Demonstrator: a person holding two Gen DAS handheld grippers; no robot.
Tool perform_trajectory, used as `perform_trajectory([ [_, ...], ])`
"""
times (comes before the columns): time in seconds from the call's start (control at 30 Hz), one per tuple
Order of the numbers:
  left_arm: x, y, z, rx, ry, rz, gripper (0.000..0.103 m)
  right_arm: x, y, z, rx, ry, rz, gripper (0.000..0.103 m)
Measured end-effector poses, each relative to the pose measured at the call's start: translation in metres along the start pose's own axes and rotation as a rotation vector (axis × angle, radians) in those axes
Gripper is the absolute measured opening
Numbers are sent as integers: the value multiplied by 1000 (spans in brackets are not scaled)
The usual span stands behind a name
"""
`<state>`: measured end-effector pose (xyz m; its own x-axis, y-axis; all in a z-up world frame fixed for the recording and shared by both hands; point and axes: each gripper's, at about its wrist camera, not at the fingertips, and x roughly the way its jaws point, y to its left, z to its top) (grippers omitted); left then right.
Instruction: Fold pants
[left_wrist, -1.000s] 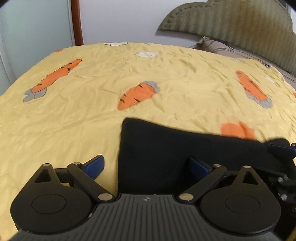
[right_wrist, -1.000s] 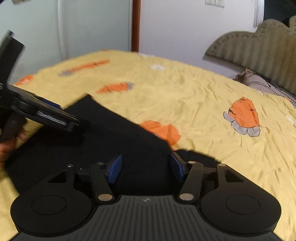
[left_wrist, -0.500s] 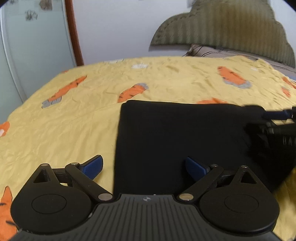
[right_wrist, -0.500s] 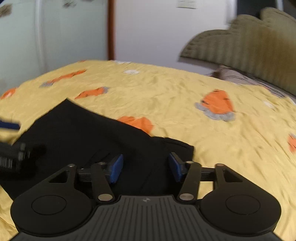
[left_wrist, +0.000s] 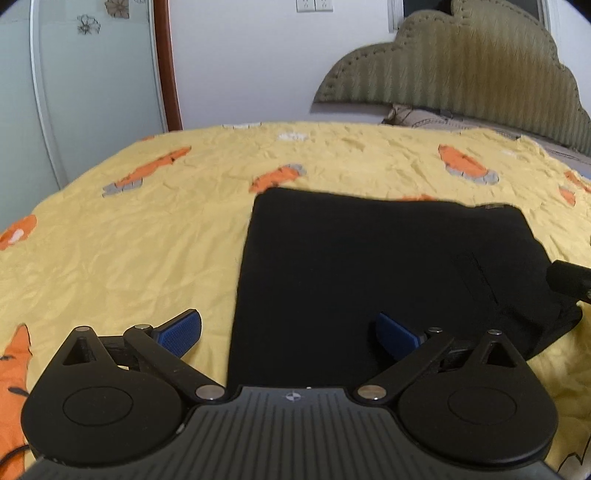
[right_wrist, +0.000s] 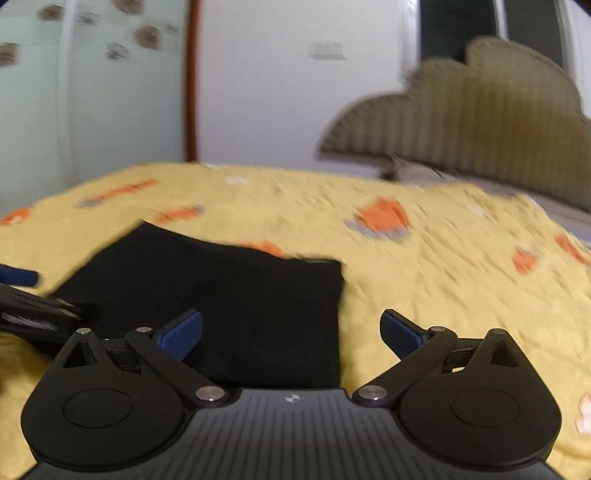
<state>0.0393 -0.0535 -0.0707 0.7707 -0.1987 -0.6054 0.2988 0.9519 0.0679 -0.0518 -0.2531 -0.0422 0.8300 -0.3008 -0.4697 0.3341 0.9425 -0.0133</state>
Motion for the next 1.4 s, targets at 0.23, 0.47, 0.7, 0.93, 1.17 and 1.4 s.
perform_trajectory([
  [0.23, -6, -2, -4, 18, 8, -12, 103, 30, 23, -24, -84, 114, 42, 103],
  [0.47, -15, 0, -6, -22, 21, -16, 103, 6, 21, -15, -3, 123, -52, 103],
  [0.7, -23, 2, -11, -40, 24, -21, 103, -1, 33, -27, 23, 181, -35, 103],
  [0.93, -32, 3, -17, -51, 21, -19, 103, -4, 43, -36, 22, 220, -16, 103],
  [1.17, -43, 9, -21, -18, 71, -86, 100, -11, 46, -35, 22, 214, 4, 103],
  [1.4, -44, 21, -43, 80, 103, -109, 89, -21, 27, -34, 73, 171, 35, 103],
])
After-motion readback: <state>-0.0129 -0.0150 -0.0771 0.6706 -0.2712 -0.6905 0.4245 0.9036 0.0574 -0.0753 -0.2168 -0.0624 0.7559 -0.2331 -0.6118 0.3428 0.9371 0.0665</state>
